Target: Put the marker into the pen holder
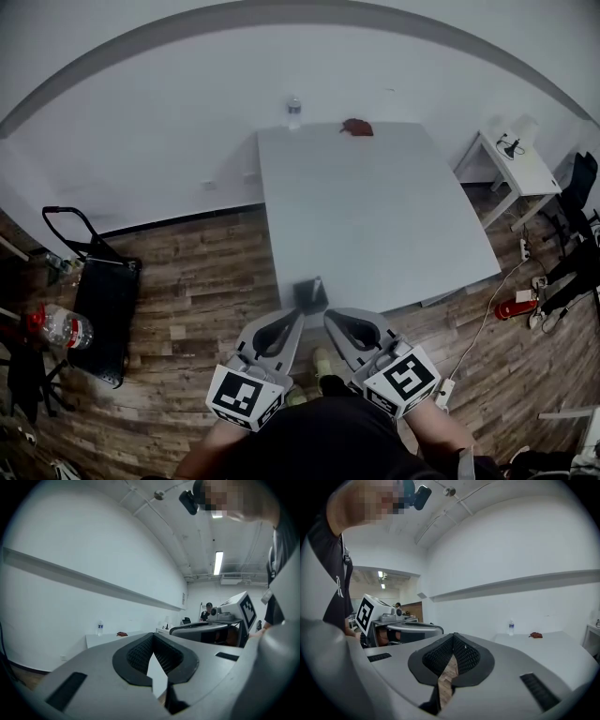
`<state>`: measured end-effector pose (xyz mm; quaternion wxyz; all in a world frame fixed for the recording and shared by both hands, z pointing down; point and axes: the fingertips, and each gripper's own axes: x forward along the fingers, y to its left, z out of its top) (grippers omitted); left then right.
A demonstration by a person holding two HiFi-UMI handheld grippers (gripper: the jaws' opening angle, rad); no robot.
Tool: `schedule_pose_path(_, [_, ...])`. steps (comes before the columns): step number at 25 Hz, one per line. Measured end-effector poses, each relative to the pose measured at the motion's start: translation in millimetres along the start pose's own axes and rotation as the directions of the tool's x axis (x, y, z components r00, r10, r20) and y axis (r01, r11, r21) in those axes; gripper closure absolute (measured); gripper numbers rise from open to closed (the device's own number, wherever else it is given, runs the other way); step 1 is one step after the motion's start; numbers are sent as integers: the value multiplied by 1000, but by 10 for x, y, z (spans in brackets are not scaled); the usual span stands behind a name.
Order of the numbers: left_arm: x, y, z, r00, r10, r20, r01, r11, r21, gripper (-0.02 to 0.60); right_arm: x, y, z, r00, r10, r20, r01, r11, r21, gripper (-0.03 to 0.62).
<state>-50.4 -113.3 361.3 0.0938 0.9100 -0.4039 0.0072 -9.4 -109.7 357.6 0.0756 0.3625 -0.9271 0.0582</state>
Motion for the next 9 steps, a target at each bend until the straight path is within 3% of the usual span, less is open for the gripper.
schedule_pose_path(9, [-13, 9, 11, 1000, -13, 14, 13, 1000, -1, 575, -9, 15, 14, 1000, -19, -1, 19, 1000, -12, 579])
